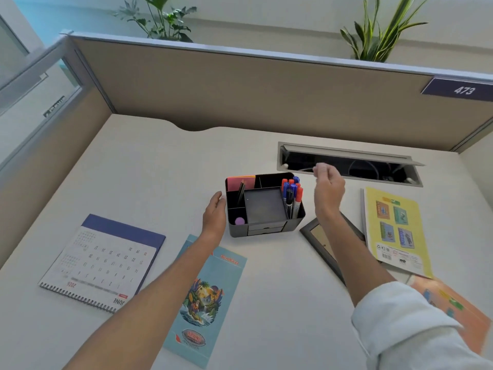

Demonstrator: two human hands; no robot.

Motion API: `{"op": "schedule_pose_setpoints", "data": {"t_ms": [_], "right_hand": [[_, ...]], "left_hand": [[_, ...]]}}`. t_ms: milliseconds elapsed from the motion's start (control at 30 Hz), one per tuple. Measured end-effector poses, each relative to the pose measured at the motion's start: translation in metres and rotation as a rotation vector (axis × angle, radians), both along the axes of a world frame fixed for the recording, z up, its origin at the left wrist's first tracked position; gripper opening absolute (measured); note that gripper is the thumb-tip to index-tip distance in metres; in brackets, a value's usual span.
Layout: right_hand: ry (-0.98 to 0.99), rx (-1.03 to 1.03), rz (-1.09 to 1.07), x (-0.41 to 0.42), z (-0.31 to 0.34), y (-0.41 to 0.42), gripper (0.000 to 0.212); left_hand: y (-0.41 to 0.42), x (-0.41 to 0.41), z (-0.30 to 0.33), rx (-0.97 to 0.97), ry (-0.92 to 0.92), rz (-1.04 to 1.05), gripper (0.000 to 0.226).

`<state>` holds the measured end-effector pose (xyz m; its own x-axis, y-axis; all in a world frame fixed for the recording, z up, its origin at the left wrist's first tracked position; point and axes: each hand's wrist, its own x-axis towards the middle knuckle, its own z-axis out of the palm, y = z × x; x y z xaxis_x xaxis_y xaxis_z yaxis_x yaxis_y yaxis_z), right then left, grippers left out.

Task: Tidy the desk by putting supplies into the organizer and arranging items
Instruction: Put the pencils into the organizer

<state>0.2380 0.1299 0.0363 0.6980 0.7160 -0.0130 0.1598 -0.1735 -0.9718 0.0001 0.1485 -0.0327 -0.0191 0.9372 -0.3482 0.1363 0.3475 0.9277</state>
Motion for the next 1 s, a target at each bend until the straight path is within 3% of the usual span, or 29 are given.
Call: {"op": "schedule_pose_setpoints", "data": {"t_ms": [167,300,433,567,733,1000], "right_hand": [[0.34,-0.162,0.216,0.014,-0.038,-0.006,0.04],[0.548,-0.174,0.259,0.014,-0.062,-0.001,0.05],[0.649,-0.189,0.226,0.011,-0.07,0.007,0.048],[0.721,-0.225,0.202,0.008,-0.073,0.008,0.053],[0.707,-0.291,0.122,0.007,-0.076,0.012,0.043],[0.742,-0.245,0.144,0.0,-0.079,0.02,0.041]], "left_hand": [[0.004,0.005,-0.013,-0.117,-0.178,0.002,0.053],[0.005,0.001,-0.035,-0.144,-0.233,-0.054,0.07],[0.006,0.004,-0.027,-0.119,-0.266,-0.081,0.045],[0.008,0.01,-0.024,-0.112,-0.339,-0.066,0.035],[0.012,0.017,-0.028,-0.13,-0.412,-0.015,0.036],[0.037,0.008,-0.018,-0.125,-0.402,-0.065,0.038]]}}
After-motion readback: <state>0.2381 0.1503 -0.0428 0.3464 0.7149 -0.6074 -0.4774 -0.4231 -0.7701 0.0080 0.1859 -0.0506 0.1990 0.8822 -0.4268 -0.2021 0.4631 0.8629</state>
